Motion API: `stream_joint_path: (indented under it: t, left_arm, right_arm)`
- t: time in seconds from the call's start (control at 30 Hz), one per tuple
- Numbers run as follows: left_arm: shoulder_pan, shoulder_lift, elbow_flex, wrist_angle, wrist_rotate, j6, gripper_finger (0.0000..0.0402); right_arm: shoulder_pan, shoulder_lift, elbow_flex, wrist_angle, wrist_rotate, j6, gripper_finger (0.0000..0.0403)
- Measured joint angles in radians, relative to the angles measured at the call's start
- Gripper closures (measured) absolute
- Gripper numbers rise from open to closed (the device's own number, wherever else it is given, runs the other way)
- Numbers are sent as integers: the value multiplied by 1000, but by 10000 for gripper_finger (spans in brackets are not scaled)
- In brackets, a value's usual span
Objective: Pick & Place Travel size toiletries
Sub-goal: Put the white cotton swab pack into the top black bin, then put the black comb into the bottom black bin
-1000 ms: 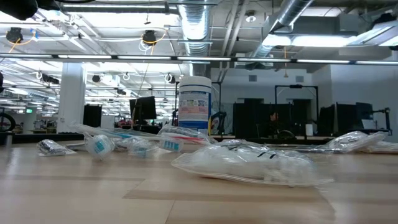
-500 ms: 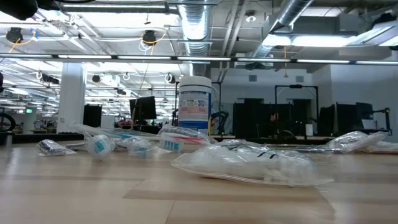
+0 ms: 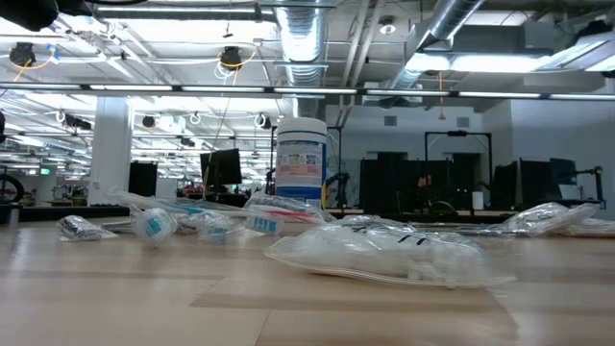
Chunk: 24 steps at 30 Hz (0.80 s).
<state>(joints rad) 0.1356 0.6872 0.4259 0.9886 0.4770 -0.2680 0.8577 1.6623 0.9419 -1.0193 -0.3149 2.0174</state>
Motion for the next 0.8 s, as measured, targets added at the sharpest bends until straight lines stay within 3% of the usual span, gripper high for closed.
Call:
stream_joint_path:
  t: [0.27, 0.6, 0.8]
  left_arm:
    - [0, 0, 0, 0, 0, 0, 302]
    - [0, 0, 0, 0, 0, -1, 302]
    - [0, 0, 0, 0, 0, 0, 302]
  right_arm:
    - [13, 0, -48, 18, -88, 45, 401]
    - [26, 0, -59, 38, -118, 74, 402]
    - [19, 0, 30, -161, -119, 3, 402]
